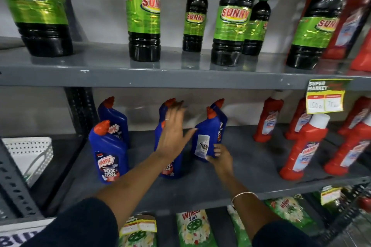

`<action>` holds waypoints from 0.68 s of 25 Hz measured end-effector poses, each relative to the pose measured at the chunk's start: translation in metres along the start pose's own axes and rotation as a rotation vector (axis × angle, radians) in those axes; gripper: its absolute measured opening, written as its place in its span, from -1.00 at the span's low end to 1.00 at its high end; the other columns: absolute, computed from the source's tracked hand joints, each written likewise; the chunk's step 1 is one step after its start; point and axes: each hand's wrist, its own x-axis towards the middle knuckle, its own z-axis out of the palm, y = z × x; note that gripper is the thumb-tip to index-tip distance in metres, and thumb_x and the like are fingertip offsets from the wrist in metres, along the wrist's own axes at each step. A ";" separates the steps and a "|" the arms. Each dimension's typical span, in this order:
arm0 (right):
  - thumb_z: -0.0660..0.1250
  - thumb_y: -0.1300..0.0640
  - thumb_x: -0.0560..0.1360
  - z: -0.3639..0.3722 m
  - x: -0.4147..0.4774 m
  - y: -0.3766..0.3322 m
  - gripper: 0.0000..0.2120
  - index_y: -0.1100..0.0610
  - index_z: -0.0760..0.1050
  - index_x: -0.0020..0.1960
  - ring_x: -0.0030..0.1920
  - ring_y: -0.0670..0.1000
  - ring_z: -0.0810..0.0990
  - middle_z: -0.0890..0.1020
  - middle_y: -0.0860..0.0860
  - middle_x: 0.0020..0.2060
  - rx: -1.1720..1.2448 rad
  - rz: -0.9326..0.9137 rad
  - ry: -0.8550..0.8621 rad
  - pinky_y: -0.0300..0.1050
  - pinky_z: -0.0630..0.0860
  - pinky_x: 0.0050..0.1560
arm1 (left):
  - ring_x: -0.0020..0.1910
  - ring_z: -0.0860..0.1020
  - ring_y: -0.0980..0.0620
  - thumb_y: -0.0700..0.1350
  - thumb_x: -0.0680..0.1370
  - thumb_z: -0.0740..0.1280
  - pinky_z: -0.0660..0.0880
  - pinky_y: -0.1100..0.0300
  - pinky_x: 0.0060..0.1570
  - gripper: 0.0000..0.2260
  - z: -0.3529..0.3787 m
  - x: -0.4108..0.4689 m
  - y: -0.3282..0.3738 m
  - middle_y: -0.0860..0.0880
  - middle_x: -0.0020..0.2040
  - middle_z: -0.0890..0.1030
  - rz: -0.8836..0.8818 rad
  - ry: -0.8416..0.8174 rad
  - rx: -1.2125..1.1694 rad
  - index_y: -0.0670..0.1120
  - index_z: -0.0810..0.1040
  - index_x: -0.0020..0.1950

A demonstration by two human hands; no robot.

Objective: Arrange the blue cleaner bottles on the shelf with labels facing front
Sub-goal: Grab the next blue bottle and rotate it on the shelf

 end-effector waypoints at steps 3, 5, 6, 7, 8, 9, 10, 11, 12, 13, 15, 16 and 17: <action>0.48 0.38 0.25 -0.019 0.020 -0.001 -0.47 0.27 0.40 0.17 -0.06 0.04 0.42 0.43 0.06 -0.08 -0.036 0.006 -0.005 -0.20 0.42 -0.10 | 0.40 0.29 -0.07 -0.13 0.49 0.31 0.31 0.06 0.38 -0.51 0.036 0.019 0.014 -0.13 0.40 0.32 -0.043 -0.219 0.027 -0.12 0.25 0.38; 0.49 0.37 0.25 -0.024 0.035 0.001 -0.46 0.30 0.39 0.18 -0.02 0.04 0.44 0.45 0.07 -0.06 -0.049 -0.012 -0.085 -0.21 0.42 -0.08 | 0.38 0.33 -0.10 -0.20 0.47 0.32 0.31 0.09 0.33 -0.49 0.056 0.037 0.012 -0.16 0.39 0.35 -0.206 -0.327 -0.029 -0.15 0.24 0.39; 0.49 0.36 0.24 -0.024 0.043 0.004 -0.45 0.32 0.39 0.18 -0.01 0.07 0.47 0.48 0.09 -0.05 -0.060 -0.023 -0.129 -0.26 0.43 -0.10 | 0.37 0.34 -0.12 -0.23 0.46 0.34 0.30 0.11 0.30 -0.48 0.067 0.045 0.008 -0.17 0.39 0.36 -0.268 -0.378 -0.041 -0.18 0.25 0.38; 0.50 0.34 0.24 -0.022 0.048 0.006 -0.45 0.32 0.39 0.18 0.02 0.10 0.51 0.53 0.12 -0.03 -0.065 -0.032 -0.171 -0.24 0.45 -0.09 | 0.37 0.34 -0.13 -0.25 0.44 0.36 0.31 0.13 0.29 -0.46 0.074 0.052 0.002 -0.18 0.38 0.37 -0.302 -0.441 -0.038 -0.20 0.27 0.38; 0.52 0.30 0.24 -0.017 0.052 0.009 -0.44 0.31 0.39 0.18 0.06 0.14 0.55 0.57 0.15 0.01 -0.079 -0.040 -0.210 -0.17 0.49 -0.05 | 0.37 0.35 -0.14 -0.26 0.42 0.37 0.32 0.14 0.28 -0.44 0.080 0.057 -0.005 -0.18 0.38 0.38 -0.319 -0.507 -0.018 -0.20 0.27 0.38; 0.52 0.26 0.24 -0.012 0.057 0.013 -0.42 0.29 0.39 0.20 0.11 0.16 0.56 0.59 0.17 0.07 -0.102 -0.053 -0.244 -0.11 0.49 0.00 | 0.35 0.37 -0.13 -0.26 0.41 0.39 0.33 0.17 0.25 -0.43 0.086 0.060 -0.010 -0.18 0.38 0.39 -0.335 -0.557 0.014 -0.19 0.28 0.38; 0.52 0.23 0.25 -0.010 0.062 0.017 -0.41 0.27 0.38 0.21 0.13 0.16 0.55 0.59 0.17 0.10 -0.120 -0.052 -0.278 -0.14 0.47 0.01 | 0.33 0.40 -0.12 -0.27 0.40 0.39 0.35 0.22 0.19 -0.43 0.093 0.062 -0.012 -0.18 0.37 0.42 -0.355 -0.574 0.030 -0.19 0.29 0.37; 0.51 0.24 0.26 -0.009 0.066 0.020 -0.41 0.27 0.38 0.22 0.13 0.14 0.55 0.59 0.16 0.12 -0.112 -0.046 -0.310 -0.26 0.45 -0.04 | 0.29 0.44 -0.12 -0.29 0.39 0.39 0.35 0.31 0.09 -0.45 0.099 0.062 -0.013 -0.19 0.34 0.45 -0.379 -0.557 0.033 -0.20 0.32 0.35; 0.49 0.28 0.28 -0.008 0.069 0.022 -0.45 0.28 0.38 0.22 0.11 0.12 0.55 0.59 0.16 0.11 -0.092 -0.035 -0.327 -0.41 0.41 -0.13 | 0.25 0.46 -0.12 -0.31 0.39 0.38 0.32 0.36 0.01 -0.48 0.104 0.062 -0.014 -0.21 0.31 0.47 -0.399 -0.518 0.031 -0.21 0.35 0.32; 0.47 0.32 0.29 -0.008 0.070 0.023 -0.49 0.30 0.40 0.20 0.07 0.09 0.55 0.59 0.16 0.08 -0.068 -0.036 -0.328 -0.52 0.36 -0.26 | 0.23 0.47 -0.13 -0.33 0.38 0.38 0.31 0.37 -0.01 -0.51 0.106 0.062 -0.013 -0.23 0.28 0.49 -0.412 -0.477 0.029 -0.23 0.37 0.30; 0.45 0.34 0.29 -0.014 0.073 0.025 -0.56 0.33 0.44 0.13 -0.01 0.05 0.54 0.60 0.17 0.02 -0.062 -0.062 -0.328 -0.49 0.34 -0.35 | 0.21 0.47 -0.17 -0.33 0.36 0.41 0.32 0.30 0.03 -0.52 0.107 0.058 -0.010 -0.27 0.24 0.48 -0.437 -0.434 0.052 -0.25 0.41 0.26; 0.47 0.32 0.28 -0.018 0.074 0.025 -0.57 0.33 0.46 0.11 -0.04 0.05 0.54 0.61 0.17 0.02 -0.081 -0.087 -0.343 -0.48 0.35 -0.34 | 0.20 0.47 -0.18 -0.31 0.35 0.42 0.32 0.27 0.05 -0.52 0.106 0.056 -0.008 -0.28 0.22 0.47 -0.433 -0.433 0.070 -0.26 0.42 0.25; 0.48 0.29 0.28 -0.023 0.074 0.024 -0.57 0.32 0.47 0.11 -0.04 0.07 0.56 0.62 0.18 0.03 -0.099 -0.107 -0.371 -0.47 0.37 -0.29 | 0.19 0.47 -0.19 -0.29 0.34 0.44 0.33 0.25 0.05 -0.51 0.105 0.055 -0.006 -0.27 0.22 0.47 -0.427 -0.436 0.083 -0.26 0.42 0.24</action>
